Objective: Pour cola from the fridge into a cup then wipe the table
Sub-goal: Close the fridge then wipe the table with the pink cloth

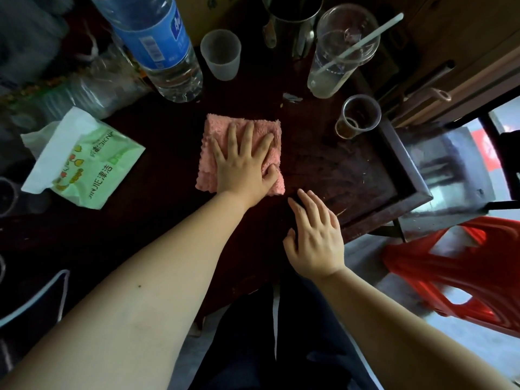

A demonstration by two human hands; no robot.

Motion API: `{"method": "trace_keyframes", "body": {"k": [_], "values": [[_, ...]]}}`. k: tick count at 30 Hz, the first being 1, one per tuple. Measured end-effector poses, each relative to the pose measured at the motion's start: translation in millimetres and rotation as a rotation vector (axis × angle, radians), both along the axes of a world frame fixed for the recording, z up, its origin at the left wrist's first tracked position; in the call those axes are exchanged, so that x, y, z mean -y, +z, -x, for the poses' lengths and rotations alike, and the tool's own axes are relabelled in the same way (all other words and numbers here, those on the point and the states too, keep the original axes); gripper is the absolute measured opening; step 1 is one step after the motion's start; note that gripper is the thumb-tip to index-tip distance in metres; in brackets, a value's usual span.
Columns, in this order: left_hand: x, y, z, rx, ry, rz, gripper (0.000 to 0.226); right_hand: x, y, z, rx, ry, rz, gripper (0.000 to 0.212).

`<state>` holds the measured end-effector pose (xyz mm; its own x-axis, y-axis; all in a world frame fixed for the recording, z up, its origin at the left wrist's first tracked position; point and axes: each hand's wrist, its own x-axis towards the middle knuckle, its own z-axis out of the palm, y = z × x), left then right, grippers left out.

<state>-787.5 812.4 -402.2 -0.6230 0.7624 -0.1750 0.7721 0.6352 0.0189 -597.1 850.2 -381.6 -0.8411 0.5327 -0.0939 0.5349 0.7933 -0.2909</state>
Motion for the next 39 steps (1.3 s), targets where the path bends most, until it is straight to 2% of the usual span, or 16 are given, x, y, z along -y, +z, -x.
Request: {"method": "trace_keyframes", "body": {"k": [11, 24, 34, 39], "values": [[81.5, 1.5, -49.5, 0.022, -0.186, 0.046, 0.068, -0.3, 5.5, -0.4, 0.005, 0.006, 0.027, 0.060], [8.6, 3.2, -25.1, 0.060, 0.021, 0.048, 0.070, 1.2, 1.5, -2.3, -0.033, 0.012, 0.010, 0.060], [84.9, 6.0, -43.7, 0.051, 0.011, 0.058, 0.065, 4.7, 5.3, -4.3, -0.009, 0.035, 0.011, 0.051], [140.9, 8.9, -59.3, 0.071, 0.068, 0.092, 0.070, 26.0, 14.5, 0.2, -0.005, 0.178, -0.005, 0.050]]}}
